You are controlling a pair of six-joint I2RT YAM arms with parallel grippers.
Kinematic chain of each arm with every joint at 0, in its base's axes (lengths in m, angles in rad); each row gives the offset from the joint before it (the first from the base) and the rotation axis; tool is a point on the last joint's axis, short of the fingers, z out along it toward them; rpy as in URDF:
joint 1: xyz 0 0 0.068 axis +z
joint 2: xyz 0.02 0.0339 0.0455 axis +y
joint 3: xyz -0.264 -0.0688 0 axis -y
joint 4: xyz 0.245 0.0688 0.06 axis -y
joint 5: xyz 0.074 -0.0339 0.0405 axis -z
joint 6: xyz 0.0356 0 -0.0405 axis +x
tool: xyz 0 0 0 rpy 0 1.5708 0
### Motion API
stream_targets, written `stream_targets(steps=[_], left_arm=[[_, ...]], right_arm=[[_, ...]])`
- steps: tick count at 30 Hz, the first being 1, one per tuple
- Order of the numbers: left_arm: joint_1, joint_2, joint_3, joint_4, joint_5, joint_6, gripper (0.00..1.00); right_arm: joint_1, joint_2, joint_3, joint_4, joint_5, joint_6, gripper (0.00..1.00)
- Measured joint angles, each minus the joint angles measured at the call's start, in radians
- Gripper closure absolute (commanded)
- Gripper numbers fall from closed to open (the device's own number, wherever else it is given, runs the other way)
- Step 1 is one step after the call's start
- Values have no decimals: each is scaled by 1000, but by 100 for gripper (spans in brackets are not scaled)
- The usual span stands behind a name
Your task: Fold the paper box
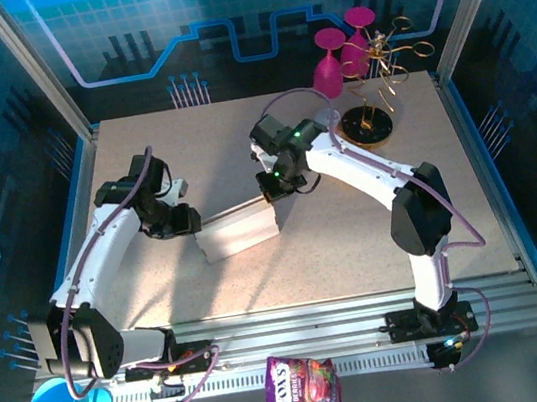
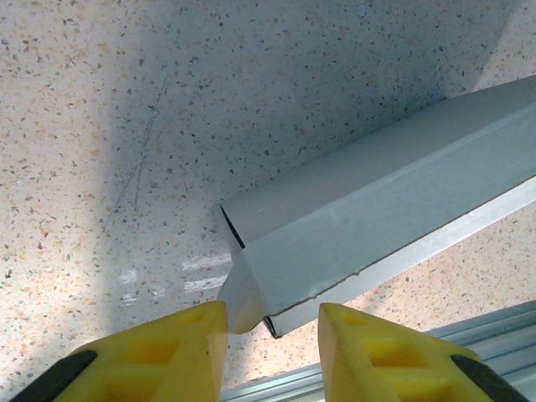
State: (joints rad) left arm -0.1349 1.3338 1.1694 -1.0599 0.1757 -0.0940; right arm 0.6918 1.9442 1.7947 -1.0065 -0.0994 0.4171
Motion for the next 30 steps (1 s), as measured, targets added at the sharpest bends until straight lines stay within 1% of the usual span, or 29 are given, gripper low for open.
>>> stream_targets(steps=[5, 9, 21, 30], left_arm=[[0, 0, -4, 0, 1, -1, 81], [0, 0, -4, 0, 4, -10, 85], [0, 26, 20, -35, 4, -16, 90], [0, 64, 63, -83, 5, -64, 92]], right_arm=[[-4, 8, 11, -7, -14, -1, 100], [-6, 9, 12, -12, -14, -1, 100], [-6, 9, 12, -14, -14, 0, 100], [-6, 11, 15, -15, -14, 0, 100]])
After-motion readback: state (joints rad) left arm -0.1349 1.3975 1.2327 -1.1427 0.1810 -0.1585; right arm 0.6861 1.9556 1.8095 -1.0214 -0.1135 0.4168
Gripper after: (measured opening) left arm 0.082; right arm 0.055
